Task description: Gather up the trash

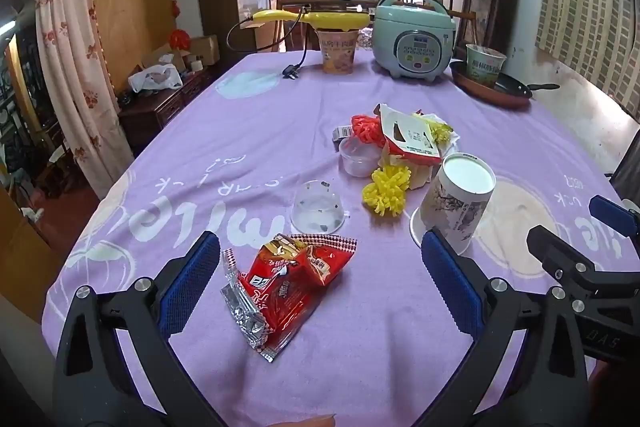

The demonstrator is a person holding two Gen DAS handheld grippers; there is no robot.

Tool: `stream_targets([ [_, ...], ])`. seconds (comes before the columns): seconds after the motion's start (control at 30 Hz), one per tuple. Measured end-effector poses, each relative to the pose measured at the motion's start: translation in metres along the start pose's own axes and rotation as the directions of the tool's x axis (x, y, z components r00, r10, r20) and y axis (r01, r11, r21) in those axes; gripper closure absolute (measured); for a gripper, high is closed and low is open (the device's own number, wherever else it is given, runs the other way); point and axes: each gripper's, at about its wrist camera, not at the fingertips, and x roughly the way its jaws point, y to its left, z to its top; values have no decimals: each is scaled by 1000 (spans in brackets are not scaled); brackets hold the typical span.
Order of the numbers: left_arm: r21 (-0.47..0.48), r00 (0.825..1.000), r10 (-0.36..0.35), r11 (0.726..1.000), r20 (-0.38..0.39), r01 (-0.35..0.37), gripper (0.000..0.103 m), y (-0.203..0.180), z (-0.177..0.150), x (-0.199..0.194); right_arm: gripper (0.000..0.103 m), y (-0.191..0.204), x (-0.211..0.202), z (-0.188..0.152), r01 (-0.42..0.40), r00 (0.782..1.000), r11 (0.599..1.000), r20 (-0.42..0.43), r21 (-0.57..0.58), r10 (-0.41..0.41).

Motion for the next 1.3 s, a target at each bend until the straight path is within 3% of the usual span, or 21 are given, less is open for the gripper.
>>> stream_targets([
  [1.3,-43,1000,-5,999,-7,5,6,12,-4,-4,5,-5,-7,-7,-4,1000,1000,5,19,4],
])
